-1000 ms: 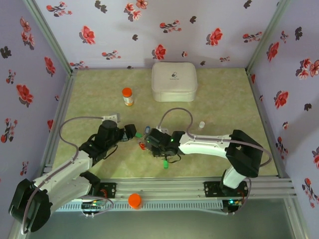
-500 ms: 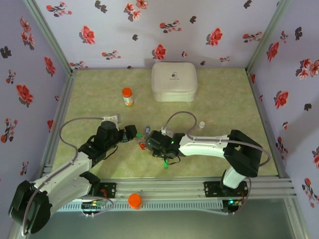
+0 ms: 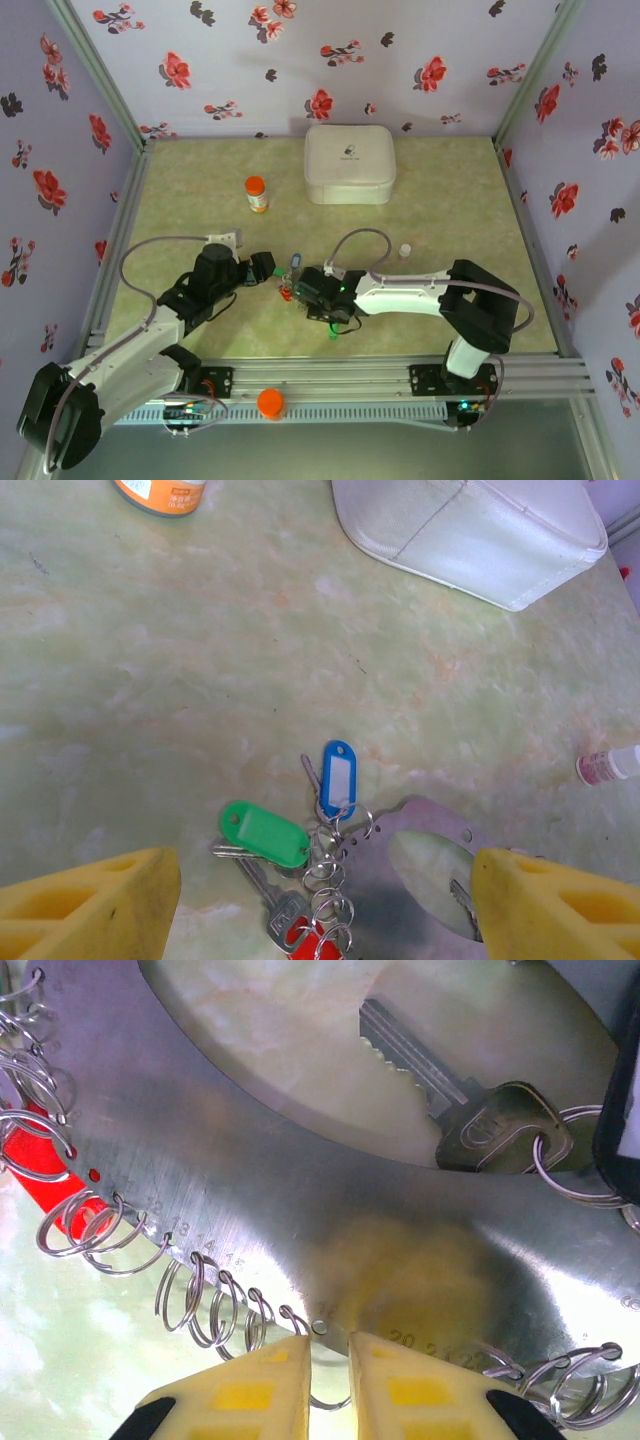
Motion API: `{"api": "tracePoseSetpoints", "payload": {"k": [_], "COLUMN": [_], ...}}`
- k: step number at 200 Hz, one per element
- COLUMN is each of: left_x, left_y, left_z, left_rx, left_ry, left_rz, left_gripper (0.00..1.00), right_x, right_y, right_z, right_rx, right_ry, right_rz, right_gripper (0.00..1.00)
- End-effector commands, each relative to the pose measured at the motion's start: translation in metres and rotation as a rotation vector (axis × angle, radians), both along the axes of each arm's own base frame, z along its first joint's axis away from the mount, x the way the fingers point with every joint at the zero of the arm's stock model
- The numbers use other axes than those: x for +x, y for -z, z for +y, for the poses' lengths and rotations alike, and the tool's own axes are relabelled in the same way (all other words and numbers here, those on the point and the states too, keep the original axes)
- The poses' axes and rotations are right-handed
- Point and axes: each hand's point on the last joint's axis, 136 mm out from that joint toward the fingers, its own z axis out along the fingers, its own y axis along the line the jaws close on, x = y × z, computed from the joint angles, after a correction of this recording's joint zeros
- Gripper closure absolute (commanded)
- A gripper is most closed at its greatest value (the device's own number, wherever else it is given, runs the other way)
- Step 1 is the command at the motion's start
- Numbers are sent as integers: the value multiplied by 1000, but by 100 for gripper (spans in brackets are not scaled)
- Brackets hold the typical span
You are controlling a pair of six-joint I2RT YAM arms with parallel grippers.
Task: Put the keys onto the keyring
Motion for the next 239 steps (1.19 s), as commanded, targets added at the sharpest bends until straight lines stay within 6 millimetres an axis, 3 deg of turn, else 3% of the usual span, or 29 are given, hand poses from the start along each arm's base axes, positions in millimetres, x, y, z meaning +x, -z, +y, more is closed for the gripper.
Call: {"api": "tracePoseSetpoints", "payload": {"k": [1,106,239], "left_x": [2,0,-1], "left_y": [-6,-5,-4], "left_z": [-1,0,0], "left_rx": [-11,-15,-14], "left_ry": [11,16,20], "left_rz": [-32,-34,-31], "left_gripper": [24,24,24], "right_x": [-5,-3,-7], "right_y": [2,-20,-5], "right_z": [3,12,15], "right_rx": [-13,71,54], "right_ry": [5,51,56], "right_rz": [21,-28,22], "right_gripper": [82,82,83]}}
